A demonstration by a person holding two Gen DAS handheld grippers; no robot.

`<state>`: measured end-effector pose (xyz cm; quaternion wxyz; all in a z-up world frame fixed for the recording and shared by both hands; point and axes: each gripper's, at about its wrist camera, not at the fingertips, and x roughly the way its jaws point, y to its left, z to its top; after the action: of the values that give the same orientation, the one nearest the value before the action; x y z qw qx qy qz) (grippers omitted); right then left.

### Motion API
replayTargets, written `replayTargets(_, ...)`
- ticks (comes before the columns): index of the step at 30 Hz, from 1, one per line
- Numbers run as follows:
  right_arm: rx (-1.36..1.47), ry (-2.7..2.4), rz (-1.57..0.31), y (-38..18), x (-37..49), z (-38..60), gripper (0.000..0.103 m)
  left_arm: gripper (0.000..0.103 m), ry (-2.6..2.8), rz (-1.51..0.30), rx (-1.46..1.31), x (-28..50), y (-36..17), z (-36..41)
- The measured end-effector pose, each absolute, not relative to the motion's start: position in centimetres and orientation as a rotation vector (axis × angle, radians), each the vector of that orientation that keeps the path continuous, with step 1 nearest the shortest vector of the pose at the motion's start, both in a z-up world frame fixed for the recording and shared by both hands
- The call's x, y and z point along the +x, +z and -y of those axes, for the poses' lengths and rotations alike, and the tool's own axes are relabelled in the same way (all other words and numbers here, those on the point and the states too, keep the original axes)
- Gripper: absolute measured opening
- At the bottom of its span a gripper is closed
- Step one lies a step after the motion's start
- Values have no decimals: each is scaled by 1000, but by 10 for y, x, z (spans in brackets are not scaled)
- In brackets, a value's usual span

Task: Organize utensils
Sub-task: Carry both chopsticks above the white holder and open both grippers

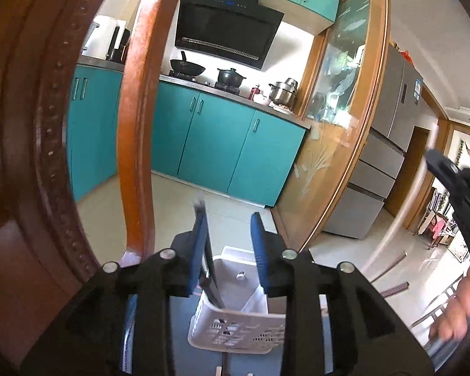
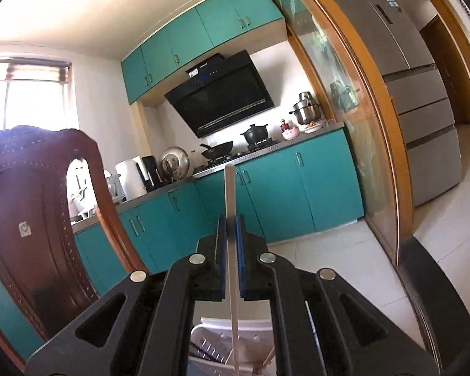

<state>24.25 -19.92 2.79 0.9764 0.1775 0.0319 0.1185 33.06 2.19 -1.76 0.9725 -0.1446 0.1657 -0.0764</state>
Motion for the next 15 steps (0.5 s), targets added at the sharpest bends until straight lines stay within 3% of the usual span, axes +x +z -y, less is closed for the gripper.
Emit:
replayTargets(8, 249, 168, -104, 12, 285, 169, 7, 39, -201, -301, -268, 273, -51, -42)
replayTargets(14, 158, 151, -195, -18, 284, 150, 8, 41, -214, -631, -314, 280, -123, -46)
replayTargets(15, 146, 146, -194, -18, 279, 149, 12, 41, -228, -680, -311, 282, -132, -43)
